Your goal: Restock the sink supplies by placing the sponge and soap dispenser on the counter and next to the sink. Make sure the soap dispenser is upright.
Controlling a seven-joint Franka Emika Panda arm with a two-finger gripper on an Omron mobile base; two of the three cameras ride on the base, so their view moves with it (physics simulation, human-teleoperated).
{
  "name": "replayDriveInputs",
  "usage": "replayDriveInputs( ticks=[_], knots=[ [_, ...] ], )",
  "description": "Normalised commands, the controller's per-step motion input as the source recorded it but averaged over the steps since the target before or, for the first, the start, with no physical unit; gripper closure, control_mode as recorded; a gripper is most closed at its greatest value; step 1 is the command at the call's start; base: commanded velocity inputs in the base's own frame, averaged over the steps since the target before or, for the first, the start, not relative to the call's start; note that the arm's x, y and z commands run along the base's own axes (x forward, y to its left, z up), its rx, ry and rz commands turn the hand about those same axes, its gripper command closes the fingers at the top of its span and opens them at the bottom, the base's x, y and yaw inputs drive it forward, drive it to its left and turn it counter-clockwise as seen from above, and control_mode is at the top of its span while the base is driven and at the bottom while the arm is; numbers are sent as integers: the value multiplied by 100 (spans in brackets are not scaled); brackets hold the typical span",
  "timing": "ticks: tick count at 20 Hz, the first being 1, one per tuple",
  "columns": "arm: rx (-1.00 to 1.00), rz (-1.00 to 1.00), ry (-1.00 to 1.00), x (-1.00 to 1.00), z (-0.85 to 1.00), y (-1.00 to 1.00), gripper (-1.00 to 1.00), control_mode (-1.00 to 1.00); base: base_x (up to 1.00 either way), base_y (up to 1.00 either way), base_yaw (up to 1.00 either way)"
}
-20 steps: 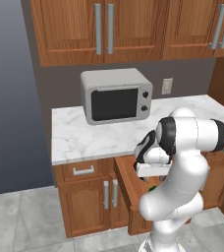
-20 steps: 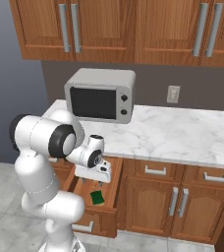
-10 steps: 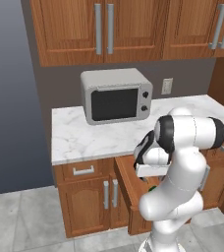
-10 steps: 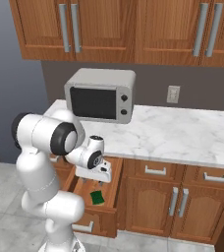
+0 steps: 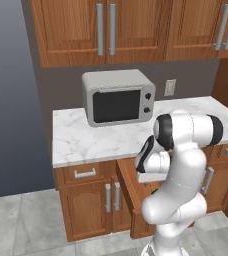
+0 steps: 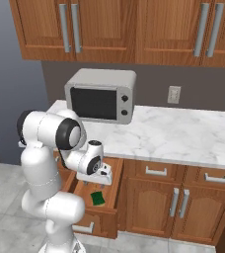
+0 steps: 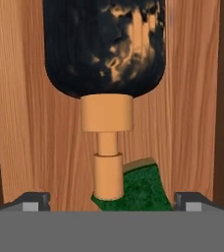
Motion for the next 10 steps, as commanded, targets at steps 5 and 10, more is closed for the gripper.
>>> replayDriveInputs(
  ticks=[5,10],
  knots=[
    [-3,0,0,10,-10,4,-100,-100,0,0,0],
    [-1,0,0,23,0,1,-100,-100,0,0,0]
  ],
)
